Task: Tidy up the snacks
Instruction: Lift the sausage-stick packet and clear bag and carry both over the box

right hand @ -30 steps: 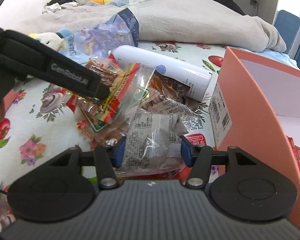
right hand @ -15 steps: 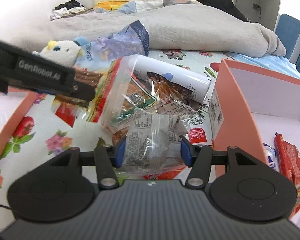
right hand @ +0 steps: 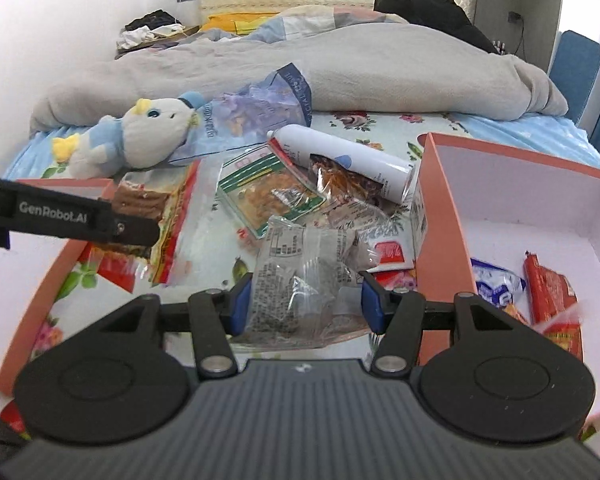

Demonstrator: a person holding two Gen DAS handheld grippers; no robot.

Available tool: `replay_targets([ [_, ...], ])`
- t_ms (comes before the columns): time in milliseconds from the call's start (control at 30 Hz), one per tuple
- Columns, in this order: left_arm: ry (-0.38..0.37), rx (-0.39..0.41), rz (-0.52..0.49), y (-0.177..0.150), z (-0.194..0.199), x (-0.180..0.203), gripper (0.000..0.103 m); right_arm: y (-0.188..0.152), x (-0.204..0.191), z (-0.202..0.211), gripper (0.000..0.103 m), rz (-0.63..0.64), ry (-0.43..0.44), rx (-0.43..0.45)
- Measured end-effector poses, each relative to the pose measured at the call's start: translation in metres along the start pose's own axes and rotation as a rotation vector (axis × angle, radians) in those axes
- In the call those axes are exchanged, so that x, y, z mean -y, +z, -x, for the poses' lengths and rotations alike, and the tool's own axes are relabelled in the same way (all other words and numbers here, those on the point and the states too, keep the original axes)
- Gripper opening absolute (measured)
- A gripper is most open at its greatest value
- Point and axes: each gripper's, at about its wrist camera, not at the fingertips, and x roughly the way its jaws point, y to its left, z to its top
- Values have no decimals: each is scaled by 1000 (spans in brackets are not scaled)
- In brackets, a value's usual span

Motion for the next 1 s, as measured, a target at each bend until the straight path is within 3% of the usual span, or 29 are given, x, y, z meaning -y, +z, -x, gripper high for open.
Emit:
replay_targets([
  [433, -5, 1, -33, -8, 27, 34, 54, 3, 11, 44, 57, -12, -2, 22],
  [1000, -97, 127, -74, 47, 77, 108, 54, 58, 52, 112, 57, -23, -35, 181],
])
